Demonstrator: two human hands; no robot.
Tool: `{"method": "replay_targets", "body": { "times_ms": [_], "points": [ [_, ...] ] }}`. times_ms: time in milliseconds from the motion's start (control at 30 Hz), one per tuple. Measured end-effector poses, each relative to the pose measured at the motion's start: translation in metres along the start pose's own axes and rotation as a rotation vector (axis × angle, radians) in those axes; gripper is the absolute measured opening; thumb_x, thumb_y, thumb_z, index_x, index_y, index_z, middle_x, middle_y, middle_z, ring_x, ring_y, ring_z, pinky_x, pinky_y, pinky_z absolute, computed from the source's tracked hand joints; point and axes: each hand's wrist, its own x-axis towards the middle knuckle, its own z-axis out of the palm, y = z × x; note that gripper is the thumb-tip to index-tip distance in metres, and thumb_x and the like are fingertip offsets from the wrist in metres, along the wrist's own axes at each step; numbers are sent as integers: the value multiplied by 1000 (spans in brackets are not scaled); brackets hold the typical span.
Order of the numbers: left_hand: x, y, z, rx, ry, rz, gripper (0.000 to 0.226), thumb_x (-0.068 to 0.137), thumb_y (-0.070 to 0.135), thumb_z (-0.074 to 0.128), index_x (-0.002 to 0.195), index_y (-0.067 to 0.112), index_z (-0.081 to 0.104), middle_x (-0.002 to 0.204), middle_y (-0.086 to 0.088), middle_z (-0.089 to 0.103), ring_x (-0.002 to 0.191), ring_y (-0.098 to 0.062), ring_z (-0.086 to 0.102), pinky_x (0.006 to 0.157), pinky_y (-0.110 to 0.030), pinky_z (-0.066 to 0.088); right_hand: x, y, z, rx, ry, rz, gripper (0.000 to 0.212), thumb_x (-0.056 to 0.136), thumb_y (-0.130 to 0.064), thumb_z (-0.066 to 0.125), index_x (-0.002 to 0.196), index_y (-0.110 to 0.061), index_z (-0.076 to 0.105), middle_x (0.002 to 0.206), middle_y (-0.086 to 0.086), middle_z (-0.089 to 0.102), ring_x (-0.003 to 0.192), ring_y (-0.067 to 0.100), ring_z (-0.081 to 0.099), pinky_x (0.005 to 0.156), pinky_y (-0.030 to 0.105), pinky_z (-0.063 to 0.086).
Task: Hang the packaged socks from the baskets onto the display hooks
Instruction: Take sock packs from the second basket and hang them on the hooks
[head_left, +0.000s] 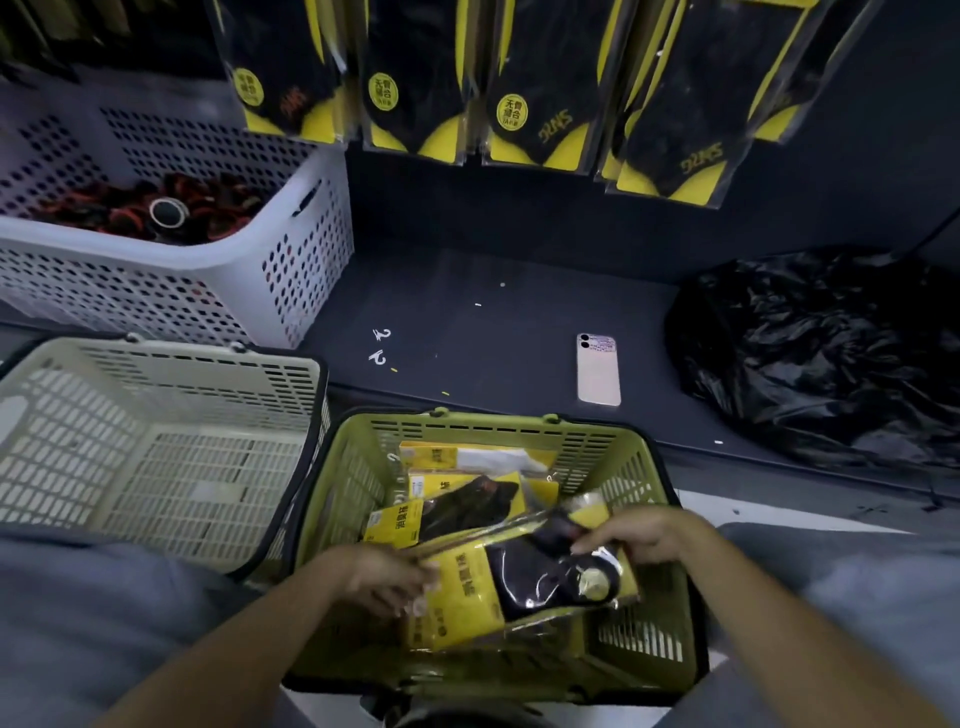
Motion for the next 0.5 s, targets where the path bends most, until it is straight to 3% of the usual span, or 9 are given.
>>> {"method": "replay_targets", "body": {
  "times_ms": [133, 233, 367, 433, 500],
  "points": [
    [-10, 10, -15, 101, 317, 205, 35, 86, 53, 57, 98, 21, 61, 103, 1, 63, 95, -16, 59, 82, -31, 49, -4, -6, 3, 120, 5, -6, 51, 70, -17, 77, 117, -6, 61, 106, 13, 72, 103, 28, 66, 90, 40, 52],
    [-12, 6, -20, 44, 324, 188, 34, 81, 63, 54, 91, 31, 58, 97, 9, 60, 88, -8, 54, 83, -31, 41, -1, -13, 9, 117, -34, -30, 56, 66, -21, 78, 117, -7, 61, 109, 15, 71, 103, 30, 66, 91, 41, 51],
    [-6, 6, -18, -166, 419, 204, 56, 84, 56, 56, 124, 17, 51, 129, -8, 56, 113, -22, 55, 101, -42, 40, 13, -23, 19, 246, 13, -98, 45, 74, -18, 74, 117, -9, 63, 98, 9, 74, 88, 21, 70, 77, 32, 54],
    [-4, 7, -13, -153, 390, 221, 44, 91, 46, 54, 124, 18, 45, 135, -8, 51, 112, -20, 53, 93, -34, 41, 23, -23, 35, 256, 32, -106, 47, 78, -24, 73, 122, -12, 60, 111, 9, 69, 100, 23, 65, 89, 36, 49],
    [3, 3, -4, -100, 326, 189, 38, 96, 38, 50, 128, 19, 44, 136, -7, 48, 112, -17, 49, 83, -26, 40, 39, -16, 53, 104, 122, -67, 66, 82, -38, 68, 138, -13, 43, 138, 11, 49, 127, 28, 47, 103, 41, 36]
  ]
}}
